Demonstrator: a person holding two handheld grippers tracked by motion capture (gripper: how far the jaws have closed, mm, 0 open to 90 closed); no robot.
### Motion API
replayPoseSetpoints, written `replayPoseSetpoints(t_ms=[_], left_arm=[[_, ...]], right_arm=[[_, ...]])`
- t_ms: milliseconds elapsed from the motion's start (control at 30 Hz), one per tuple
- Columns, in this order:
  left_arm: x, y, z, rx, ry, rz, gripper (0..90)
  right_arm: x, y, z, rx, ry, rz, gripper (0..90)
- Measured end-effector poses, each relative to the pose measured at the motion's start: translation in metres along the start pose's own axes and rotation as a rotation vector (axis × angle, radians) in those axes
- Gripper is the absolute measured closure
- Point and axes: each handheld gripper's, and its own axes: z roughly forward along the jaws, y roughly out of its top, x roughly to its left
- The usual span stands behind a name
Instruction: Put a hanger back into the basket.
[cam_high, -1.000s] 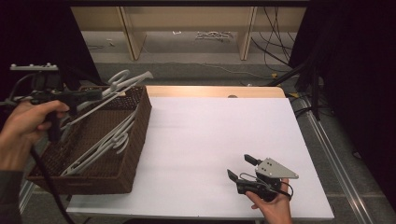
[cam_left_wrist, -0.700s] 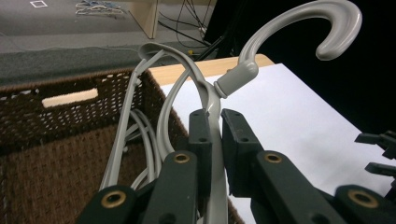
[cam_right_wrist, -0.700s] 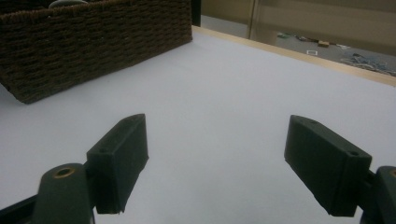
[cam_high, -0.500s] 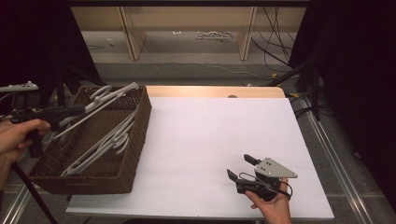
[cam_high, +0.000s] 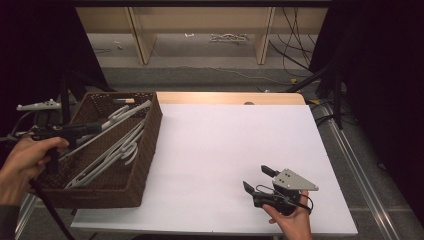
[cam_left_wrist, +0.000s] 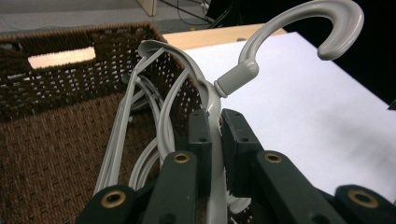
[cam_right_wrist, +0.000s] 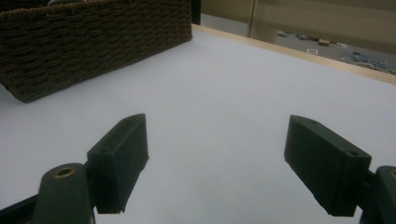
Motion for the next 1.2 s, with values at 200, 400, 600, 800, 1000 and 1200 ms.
replayPoseSetpoints(t_ms=[200,400,600,800,1000,1200], left_arm=[[0.007,-0.010,0.010,0.006,-0.014,0.001,82.4],[0.015,-0.019,0.018,0.025,-0.009,0.002,82.3],[0.020,-0.025,0.027,0.057,0.007,0.015,82.3],[0.022,-0.028,0.034,0.092,0.027,0.026,82.3],[0.027,-0.034,0.039,0.139,0.048,0.032,82.2],[0.036,-0.042,0.038,0.175,0.058,0.018,81.5]], right_arm=[[0.001,0.000,0.000,0.010,0.007,0.012,22.7],[0.001,0.000,0.000,0.012,0.006,0.012,22.7],[0.001,0.000,0.000,0.010,0.010,0.013,22.8],[0.001,0.000,0.000,0.010,0.011,0.012,22.8],[0.001,0.000,0.000,0.010,0.012,0.010,22.8],[0.001,0.000,0.000,0.009,0.012,0.011,22.8]])
